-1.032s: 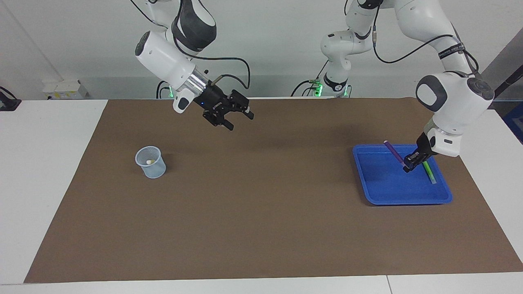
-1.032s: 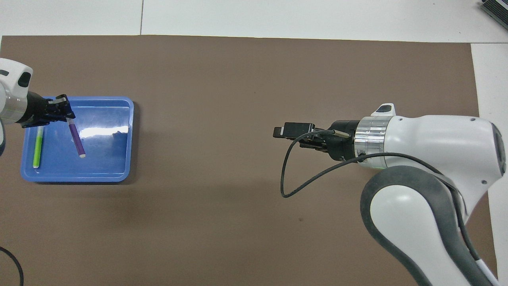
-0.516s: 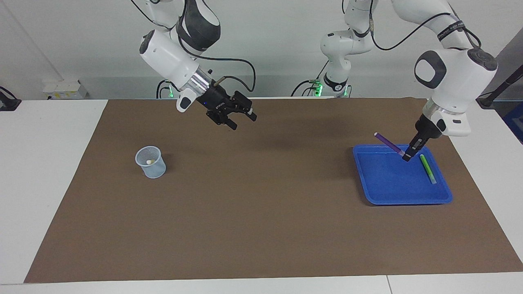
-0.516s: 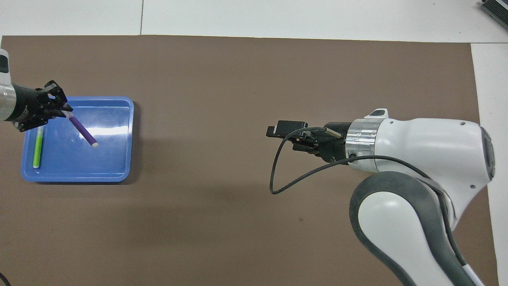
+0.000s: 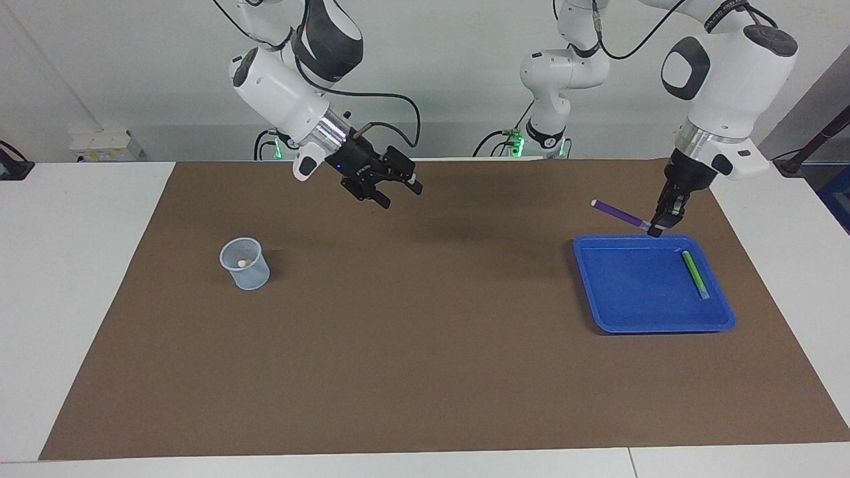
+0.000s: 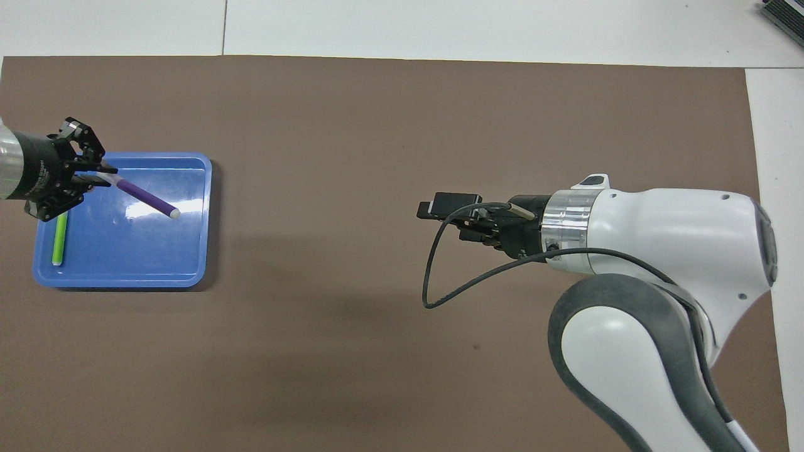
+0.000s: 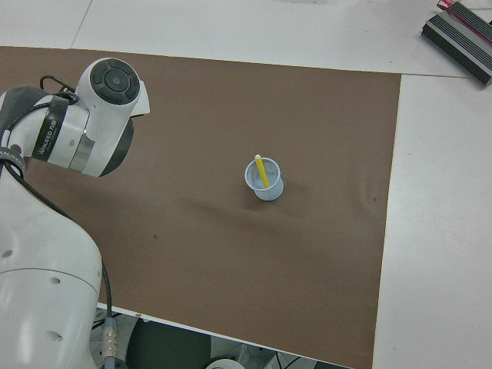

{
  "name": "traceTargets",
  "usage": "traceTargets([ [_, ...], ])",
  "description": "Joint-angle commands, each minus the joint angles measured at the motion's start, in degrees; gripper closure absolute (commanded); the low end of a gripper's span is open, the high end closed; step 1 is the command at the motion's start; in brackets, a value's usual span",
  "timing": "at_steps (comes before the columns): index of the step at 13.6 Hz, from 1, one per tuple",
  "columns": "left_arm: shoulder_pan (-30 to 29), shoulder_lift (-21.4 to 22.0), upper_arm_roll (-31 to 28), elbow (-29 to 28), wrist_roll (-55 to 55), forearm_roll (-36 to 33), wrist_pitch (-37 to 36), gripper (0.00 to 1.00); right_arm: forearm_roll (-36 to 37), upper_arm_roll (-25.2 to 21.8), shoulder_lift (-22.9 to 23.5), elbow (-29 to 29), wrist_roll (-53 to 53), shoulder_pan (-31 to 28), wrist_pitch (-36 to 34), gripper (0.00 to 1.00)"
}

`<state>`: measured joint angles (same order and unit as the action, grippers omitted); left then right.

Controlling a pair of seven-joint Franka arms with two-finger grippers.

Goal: Transfer and insert pens with both arms
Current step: 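Lift the purple pen out of the tray with the left gripper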

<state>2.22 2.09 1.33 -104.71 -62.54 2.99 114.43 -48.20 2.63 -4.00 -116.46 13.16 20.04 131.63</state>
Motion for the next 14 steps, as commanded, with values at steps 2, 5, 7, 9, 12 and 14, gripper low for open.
traceTargets([
  [2, 3.84, 1.51, -0.54, -0.41, -11.78, -2.1, -1.67, 1.0, -2.07, 0.09, 0.48, 0.53, 1.6, 0.35, 1.17, 0.0],
  [5, 7.44, 2.13, -0.54, -0.41, -23.73, -4.39, -1.58, 1.0, -8.65, 0.44, 0.65, 0.53, 4.59, 2.01, 4.42, 0.0],
  [7, 9.11, 2.13, -0.54, -0.32, -30.33, -5.27, -1.58, 1.0, -9.89, 0.53, 0.74, 0.53, 6.51, 3.78, 7.48, 0.0],
  [9, 10.96, 2.82, -0.36, -0.41, -36.22, -7.02, -1.76, 1.0, -12.78, 0.53, 1.71, 1.4, 11.87, 6.84, 12.66, 0.0],
  [12, 13.07, 3.62, -0.19, -0.41, -42.64, -8.34, -3.69, 1.0, -16.05, 0.53, 2.24, 2.11, 16.63, 9.4, 17.33, 0.0],
  [14, 14.22, 4.15, -0.1, -0.41, -46.6, -9.14, -3.95, 1.0, -18.23, 0.53, 3.37, 2.37, 17.78, 11.42, 20.58, 0.0],
])
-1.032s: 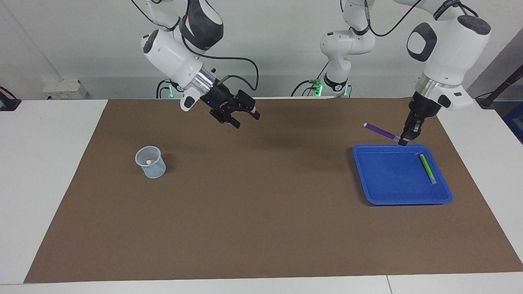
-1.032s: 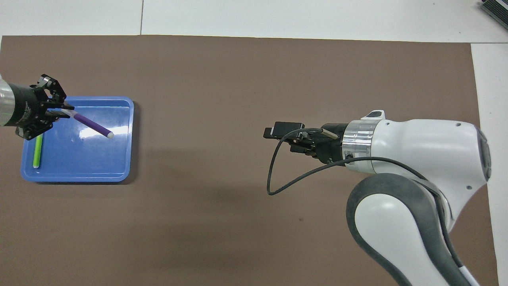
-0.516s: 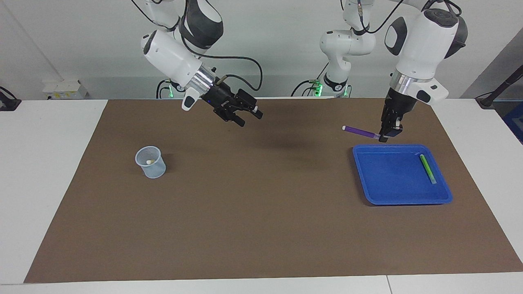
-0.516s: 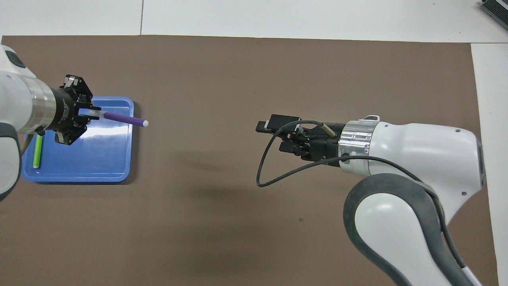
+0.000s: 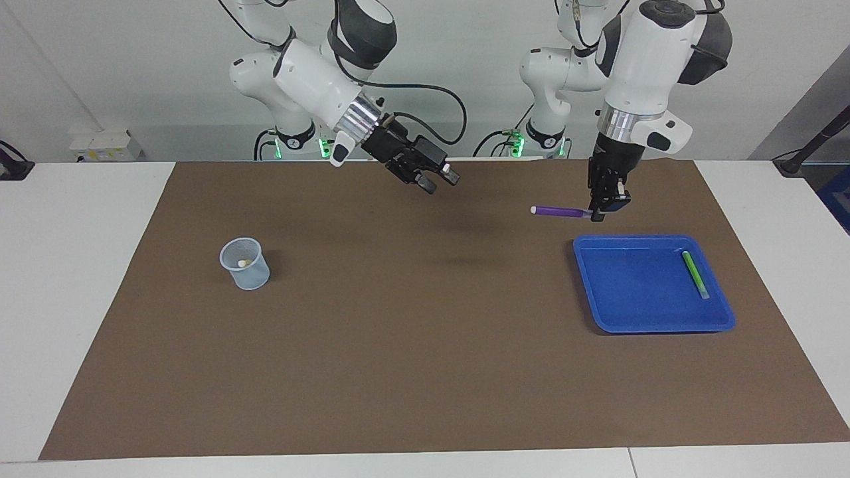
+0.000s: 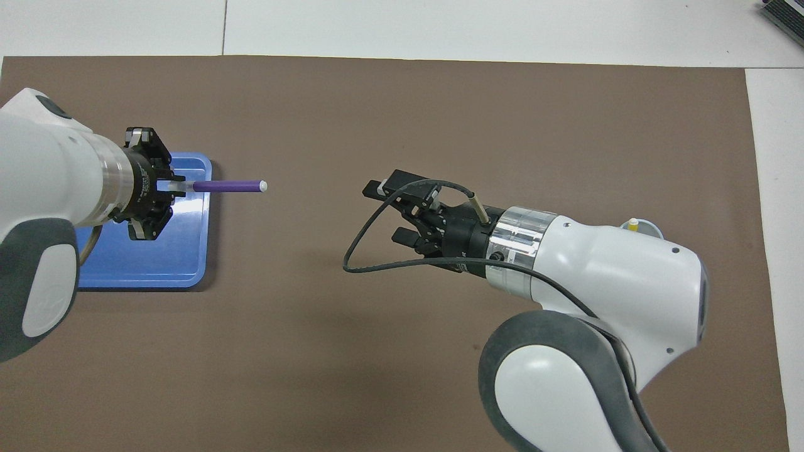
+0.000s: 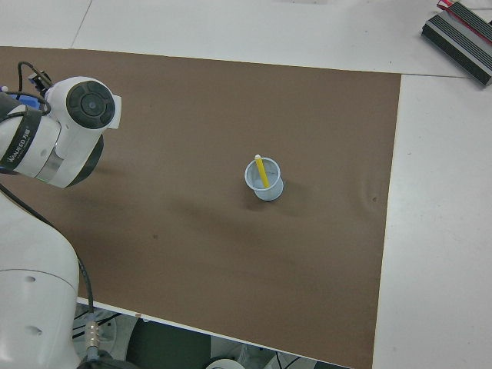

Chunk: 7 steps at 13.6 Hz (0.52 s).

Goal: Transfer and insert pens with both arms
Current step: 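Hold the purple pen out while the right gripper reaches to grasp it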

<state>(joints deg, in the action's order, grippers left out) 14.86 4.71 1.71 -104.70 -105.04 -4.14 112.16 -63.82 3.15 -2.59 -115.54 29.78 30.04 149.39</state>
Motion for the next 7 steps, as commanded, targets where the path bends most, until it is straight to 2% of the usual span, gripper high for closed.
traceTargets([
  [1, 1.83, 1.53, -0.21, -0.42, -5.34, -2.01, -1.86, 1.0, -3.32, 0.01, 3.02, 2.5, 1.16, 2.38, 4.75, 0.0],
  [5, 2.19, 1.97, 1.19, -0.42, -6.24, -2.01, -1.77, 1.0, -3.33, 0.36, 7.94, 8.21, 1.51, 3.45, 6.78, 0.0],
  [7, 2.19, 2.14, 2.16, -0.42, -6.32, -2.01, -1.77, 1.0, -3.51, 1.42, 9.26, 8.75, 2.12, 5.2, 11.51, 0.0],
])
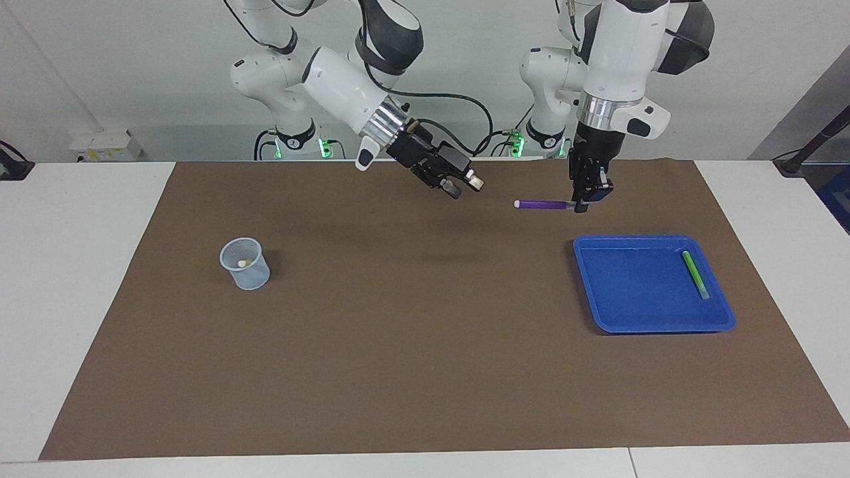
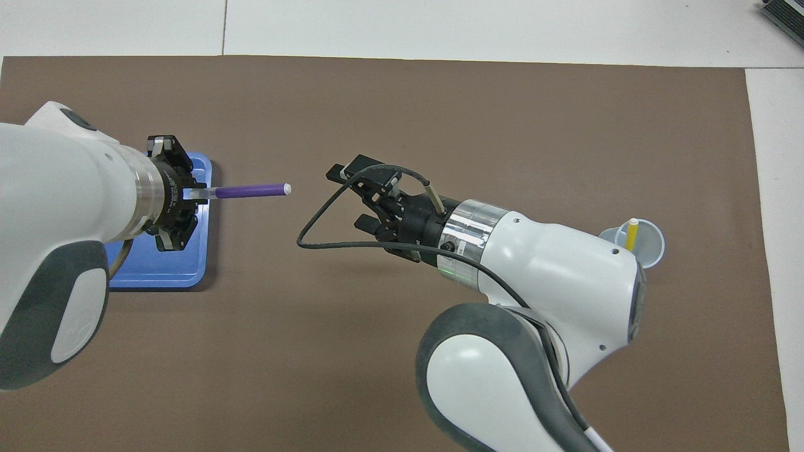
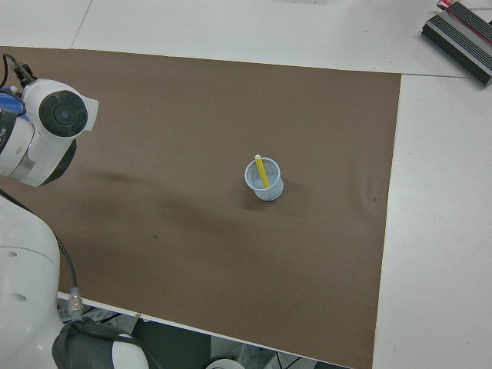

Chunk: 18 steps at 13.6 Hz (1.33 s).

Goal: Transfer and insert pens with both arms
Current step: 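Hold the purple pen out while the right gripper reaches to grasp it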

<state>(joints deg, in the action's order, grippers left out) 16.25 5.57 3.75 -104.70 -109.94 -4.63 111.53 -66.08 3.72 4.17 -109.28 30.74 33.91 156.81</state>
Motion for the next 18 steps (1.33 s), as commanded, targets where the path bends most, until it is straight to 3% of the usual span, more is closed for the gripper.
traceTargets([
  [1, 0.8, 1.29, 0.29, -0.42, -1.59, -1.52, -1.14, 1.0, -1.34, 0.94, 3.03, 2.92, 1.43, 2.38, 5.34, 0.0],
  [6, 0.8, 1.37, 0.56, -0.33, -1.77, -1.43, -1.14, 1.0, -1.34, 1.03, 6.46, 7.5, 1.52, 3.27, 5.7, 0.05],
  [10, 0.8, 1.73, 0.56, -0.24, -1.86, -1.34, -1.14, 1.0, -1.34, 1.2, 6.55, 7.41, 1.52, 4.5, 5.7, 0.3],
  [16, 0.8, 1.81, 0.56, -0.24, -2.12, -1.34, -1.14, 1.0, -0.9, 1.29, 8.05, 8.73, 1.43, 4.59, 5.7, 0.31],
  [18, 0.8, 1.81, 0.56, -0.24, -2.12, -1.34, -1.14, 1.0, -1.07, 1.29, 8.31, 8.73, 1.43, 4.59, 7.71, 0.41],
])
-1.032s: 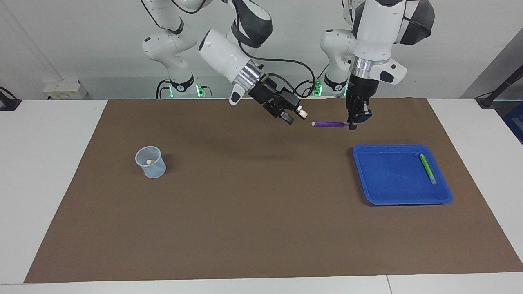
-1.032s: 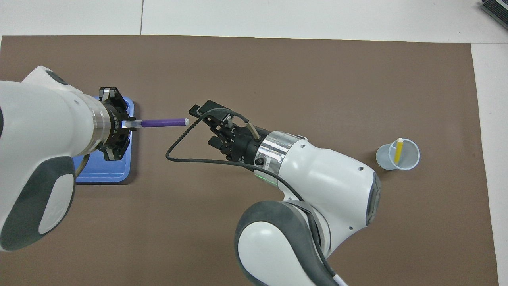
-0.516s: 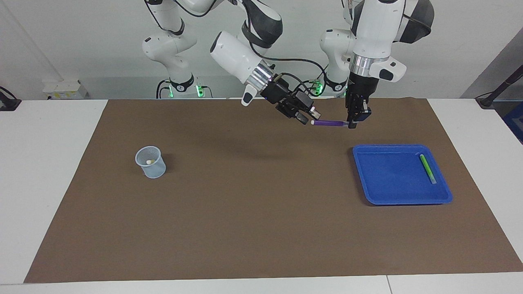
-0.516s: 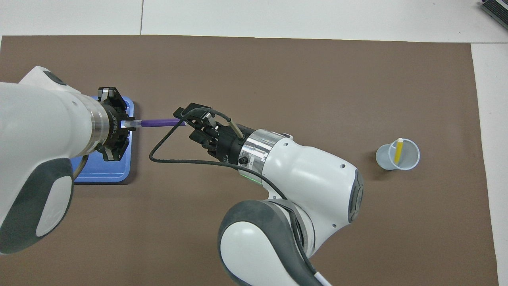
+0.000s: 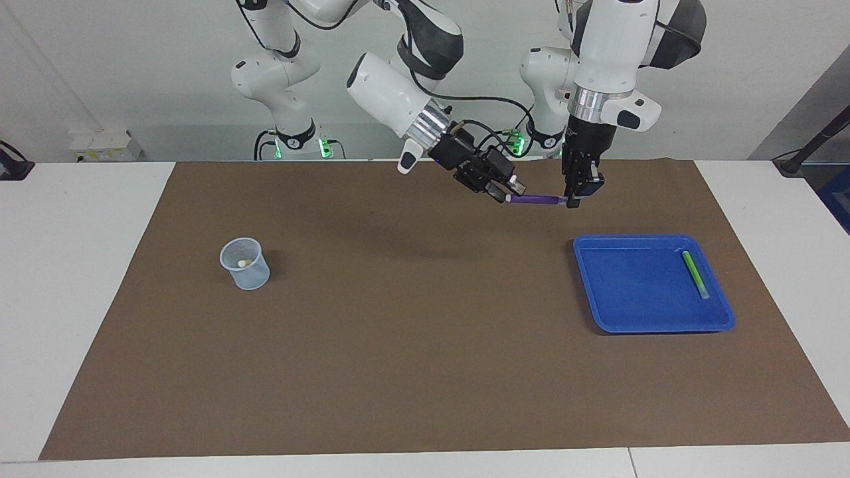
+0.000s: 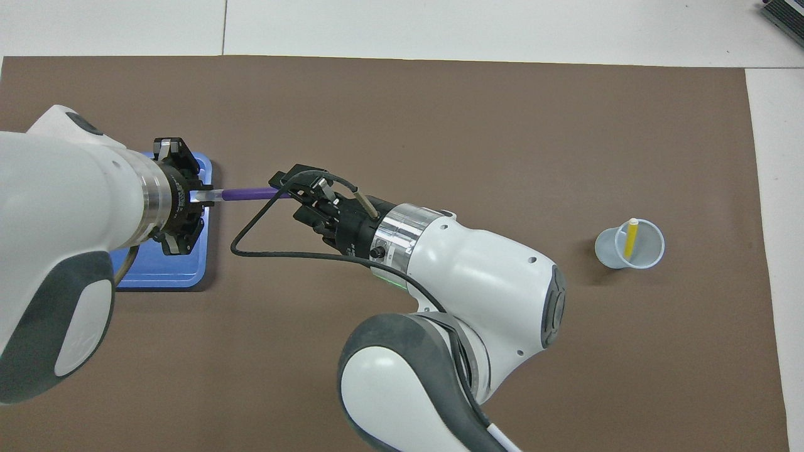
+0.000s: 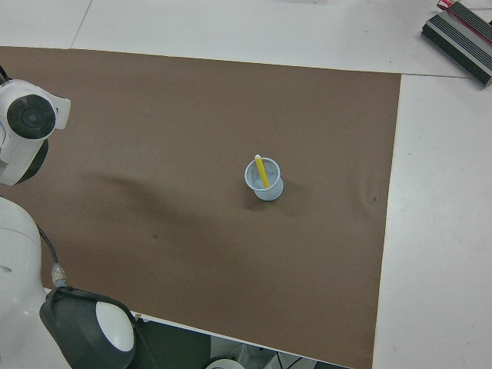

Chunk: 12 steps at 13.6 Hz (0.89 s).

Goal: Transfer and insert pens with both arms
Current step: 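Hold the purple pen out while the right gripper reaches to grasp it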

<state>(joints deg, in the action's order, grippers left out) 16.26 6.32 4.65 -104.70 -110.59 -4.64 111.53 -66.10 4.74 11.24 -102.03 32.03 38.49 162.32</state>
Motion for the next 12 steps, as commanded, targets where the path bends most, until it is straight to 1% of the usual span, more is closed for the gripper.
traceTargets([
  [1, 0.79, 1.06, -0.34, -0.24, -1.56, -1.33, -1.14, 1.0, -1.05, 0.26, 1.42, 1.48, 0.13, 0.01, 2.91, 0.48],
  [2, 0.79, 1.06, -0.34, -0.33, -1.56, -1.33, -1.14, 1.0, -1.05, 0.26, 1.42, 1.48, 0.13, 0.01, 2.92, 0.54],
  [4, 0.79, 1.15, -0.34, -0.24, -1.65, -1.33, -1.14, 1.0, -1.22, 0.26, 1.42, 1.57, 0.13, 0.01, 3.01, 0.6],
  [11, 0.79, 1.15, -0.34, -0.24, -2.53, -1.33, -1.14, 1.0, -1.31, 1.41, 1.5, 2.1, 1.89, 0.01, 3.09, 0.6],
  [12, 0.79, 1.15, -0.34, -0.24, -2.61, -1.33, -1.14, 1.0, -1.31, 1.41, 1.51, 2.1, 1.89, 0.01, 3.09, 0.63],
])
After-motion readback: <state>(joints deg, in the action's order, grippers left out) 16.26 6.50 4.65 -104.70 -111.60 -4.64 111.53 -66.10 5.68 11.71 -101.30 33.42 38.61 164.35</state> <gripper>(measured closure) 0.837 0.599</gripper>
